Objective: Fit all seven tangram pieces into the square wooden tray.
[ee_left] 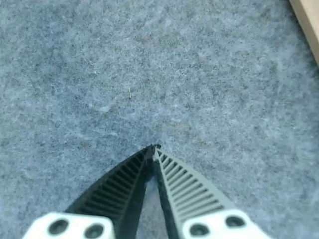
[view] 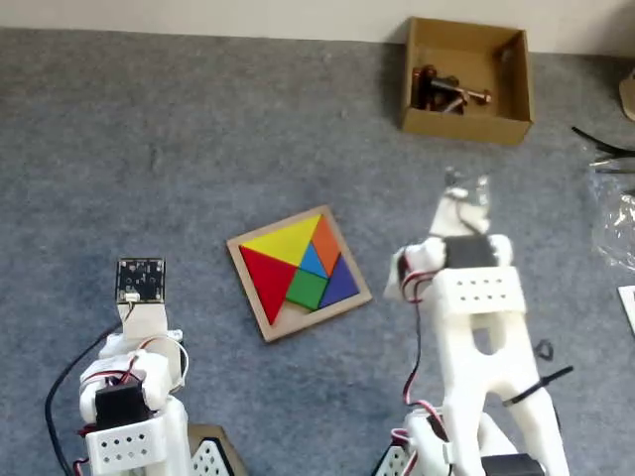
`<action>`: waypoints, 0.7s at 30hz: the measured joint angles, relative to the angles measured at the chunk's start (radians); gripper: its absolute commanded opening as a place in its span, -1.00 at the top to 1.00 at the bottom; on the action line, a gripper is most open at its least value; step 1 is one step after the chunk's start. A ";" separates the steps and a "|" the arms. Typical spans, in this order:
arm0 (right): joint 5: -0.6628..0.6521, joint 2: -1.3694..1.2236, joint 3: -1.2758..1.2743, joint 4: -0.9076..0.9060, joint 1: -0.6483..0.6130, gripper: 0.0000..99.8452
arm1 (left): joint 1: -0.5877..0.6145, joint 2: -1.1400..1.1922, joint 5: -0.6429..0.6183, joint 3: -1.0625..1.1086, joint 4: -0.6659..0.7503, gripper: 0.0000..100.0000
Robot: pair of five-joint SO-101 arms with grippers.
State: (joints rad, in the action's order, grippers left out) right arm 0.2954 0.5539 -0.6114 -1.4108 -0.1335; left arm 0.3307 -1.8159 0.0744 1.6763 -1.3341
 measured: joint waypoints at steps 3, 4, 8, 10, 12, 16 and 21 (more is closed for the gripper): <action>0.000 0.000 0.103 -0.018 0.110 0.80 | 0.000 0.000 0.000 0.000 0.000 0.99; 0.000 0.000 0.132 -0.017 0.155 0.80 | 0.000 0.000 0.000 0.000 0.000 0.99; -0.044 0.000 0.155 0.018 0.313 0.80 | 0.000 0.000 0.000 0.000 0.000 0.99; -0.123 0.000 0.140 0.021 0.333 0.80 | 0.000 0.000 0.000 0.000 0.000 0.99; -0.204 0.000 0.097 0.020 0.336 0.80 | 0.000 0.000 0.000 0.000 0.000 0.99; -0.255 0.000 0.075 -0.031 0.341 0.80 | 0.000 0.000 0.000 0.000 0.000 0.99; -0.261 -0.003 0.170 -0.157 0.313 0.80 | 0.000 0.000 0.000 0.000 0.000 0.99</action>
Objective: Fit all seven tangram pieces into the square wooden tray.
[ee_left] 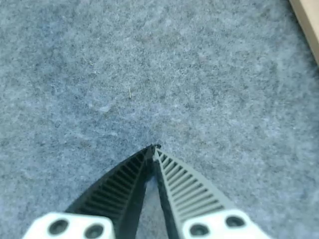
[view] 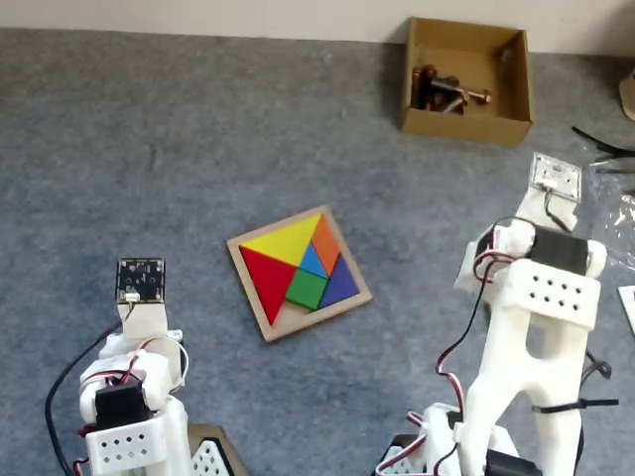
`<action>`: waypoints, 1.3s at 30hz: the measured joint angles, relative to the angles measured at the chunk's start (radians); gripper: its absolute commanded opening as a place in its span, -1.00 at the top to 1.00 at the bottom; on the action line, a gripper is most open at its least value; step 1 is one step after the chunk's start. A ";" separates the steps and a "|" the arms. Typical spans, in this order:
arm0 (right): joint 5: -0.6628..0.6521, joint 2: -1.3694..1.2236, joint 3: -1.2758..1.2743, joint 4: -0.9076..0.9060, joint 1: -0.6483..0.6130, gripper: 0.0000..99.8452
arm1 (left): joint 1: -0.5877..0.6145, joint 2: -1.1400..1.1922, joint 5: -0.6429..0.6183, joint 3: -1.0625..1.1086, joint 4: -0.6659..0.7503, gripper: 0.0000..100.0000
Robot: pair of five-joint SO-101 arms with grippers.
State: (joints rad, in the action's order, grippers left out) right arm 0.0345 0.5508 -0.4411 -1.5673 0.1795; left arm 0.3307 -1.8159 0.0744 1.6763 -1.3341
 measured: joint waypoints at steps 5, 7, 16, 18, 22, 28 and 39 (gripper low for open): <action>-0.003 -0.123 0.118 -0.132 -0.026 0.80 | 0.000 0.000 0.000 0.000 0.000 0.99; -0.003 -0.204 0.153 -0.127 -0.006 0.80 | 0.000 0.000 0.000 0.000 0.000 0.99; -0.164 -0.543 0.235 0.117 0.261 0.80 | 0.000 0.000 0.000 0.000 0.000 0.99; -0.321 -0.563 0.265 0.121 0.278 0.80 | 0.000 0.000 0.000 0.000 0.000 0.99; -0.525 -0.574 0.288 0.121 0.279 0.80 | 0.000 0.000 0.000 0.000 0.000 0.99; -0.631 -0.575 0.269 0.121 0.282 0.80 | 0.000 0.000 0.000 0.000 0.000 0.99; -0.799 -0.575 0.103 0.130 0.219 0.99 | 0.000 0.000 0.000 0.000 0.000 0.99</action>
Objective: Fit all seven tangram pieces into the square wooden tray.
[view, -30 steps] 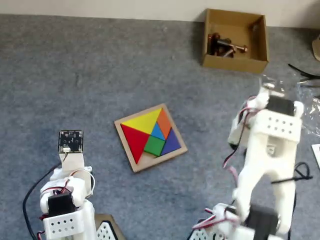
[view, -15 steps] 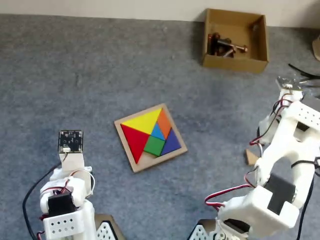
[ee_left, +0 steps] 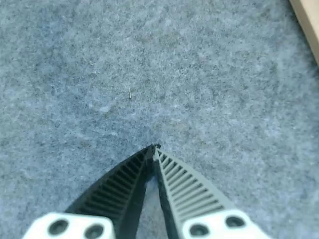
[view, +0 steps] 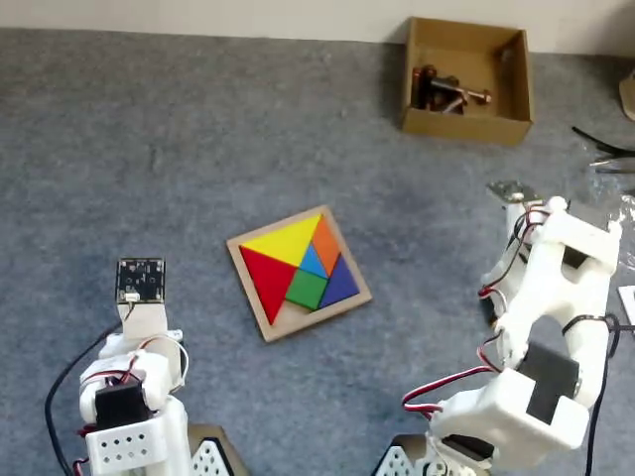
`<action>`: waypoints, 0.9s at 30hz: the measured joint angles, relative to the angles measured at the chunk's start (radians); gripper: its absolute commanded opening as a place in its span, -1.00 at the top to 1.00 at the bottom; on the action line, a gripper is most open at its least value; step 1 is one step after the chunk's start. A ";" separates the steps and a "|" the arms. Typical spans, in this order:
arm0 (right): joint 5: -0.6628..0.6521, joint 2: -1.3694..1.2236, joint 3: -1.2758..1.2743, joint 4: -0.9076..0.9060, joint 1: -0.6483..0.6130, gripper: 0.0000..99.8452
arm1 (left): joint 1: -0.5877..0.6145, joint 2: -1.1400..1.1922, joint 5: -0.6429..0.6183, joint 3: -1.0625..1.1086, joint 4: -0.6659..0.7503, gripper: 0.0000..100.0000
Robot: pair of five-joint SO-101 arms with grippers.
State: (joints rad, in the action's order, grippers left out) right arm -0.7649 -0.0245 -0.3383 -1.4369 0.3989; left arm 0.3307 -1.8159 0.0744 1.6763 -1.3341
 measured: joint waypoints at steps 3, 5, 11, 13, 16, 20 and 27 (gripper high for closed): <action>-0.006 0.000 0.000 0.043 0.002 0.98 | 0.000 0.000 0.000 0.000 0.000 0.99; -0.006 0.000 0.000 0.060 0.003 0.97 | 0.000 0.000 0.000 0.000 0.000 0.99; -0.074 0.000 0.000 0.089 0.005 0.85 | 0.000 0.000 0.000 0.000 0.000 0.99; -0.123 0.000 0.000 0.089 0.011 0.78 | 0.000 0.000 0.000 0.000 0.000 0.99; -0.199 0.000 -0.002 0.089 0.049 0.74 | 0.000 0.000 0.000 0.000 0.000 0.99; -0.255 0.000 -0.012 0.089 0.078 0.74 | 0.000 0.000 0.000 0.000 0.000 0.99; -0.265 0.000 -0.132 0.092 0.063 0.74 | 0.000 0.000 0.000 0.000 0.000 0.99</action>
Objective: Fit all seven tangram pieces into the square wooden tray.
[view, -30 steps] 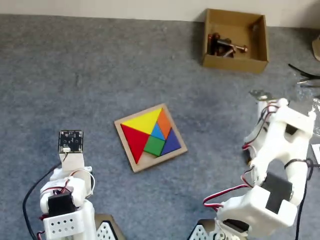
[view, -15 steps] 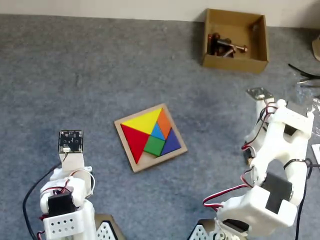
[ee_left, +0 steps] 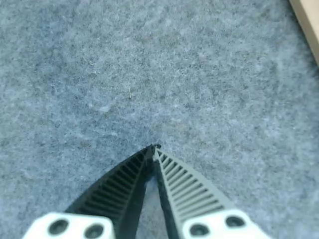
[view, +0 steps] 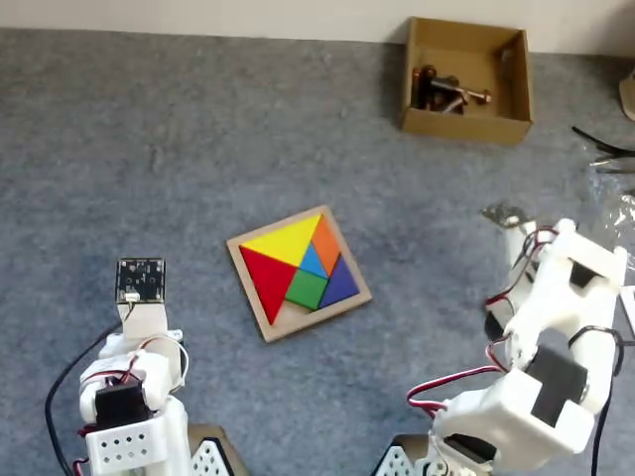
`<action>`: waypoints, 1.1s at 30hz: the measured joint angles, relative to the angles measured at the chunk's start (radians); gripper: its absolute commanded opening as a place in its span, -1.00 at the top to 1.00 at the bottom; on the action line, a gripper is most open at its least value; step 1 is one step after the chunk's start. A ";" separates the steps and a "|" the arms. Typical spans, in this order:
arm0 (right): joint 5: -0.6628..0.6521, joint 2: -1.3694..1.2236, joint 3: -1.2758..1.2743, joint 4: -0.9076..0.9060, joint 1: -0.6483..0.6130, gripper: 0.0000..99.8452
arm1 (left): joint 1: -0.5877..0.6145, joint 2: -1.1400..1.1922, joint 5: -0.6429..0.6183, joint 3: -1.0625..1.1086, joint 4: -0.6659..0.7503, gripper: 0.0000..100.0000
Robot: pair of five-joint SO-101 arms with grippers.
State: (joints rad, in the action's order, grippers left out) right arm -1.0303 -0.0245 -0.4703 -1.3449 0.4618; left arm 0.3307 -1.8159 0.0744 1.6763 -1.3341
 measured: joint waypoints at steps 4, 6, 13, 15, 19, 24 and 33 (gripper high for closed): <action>0.000 0.000 -0.006 0.015 -0.028 0.74 | 0.000 0.000 0.000 0.000 0.000 0.99; 0.000 0.000 -0.006 0.048 -0.032 0.74 | 0.000 0.000 0.000 0.000 0.000 0.99; 0.000 0.000 -0.006 0.098 -0.031 0.74 | 0.000 0.000 0.000 0.000 0.000 0.99; 0.000 0.000 -0.006 0.101 -0.031 0.74 | 0.000 0.000 0.000 0.000 0.000 0.99; 0.000 0.000 -0.006 0.101 -0.035 0.74 | 0.000 0.000 0.000 0.000 0.000 0.99; 0.000 0.000 -0.006 0.101 -0.035 0.74 | 0.000 0.000 0.000 0.000 0.000 0.99; -0.002 0.021 -0.152 0.275 -0.044 0.74 | 0.000 0.000 0.000 0.000 0.000 0.99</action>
State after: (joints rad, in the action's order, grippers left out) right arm -1.0319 -0.0031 -0.6222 -1.0702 0.4173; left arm 0.3307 -1.8159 0.0744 1.6763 -1.3341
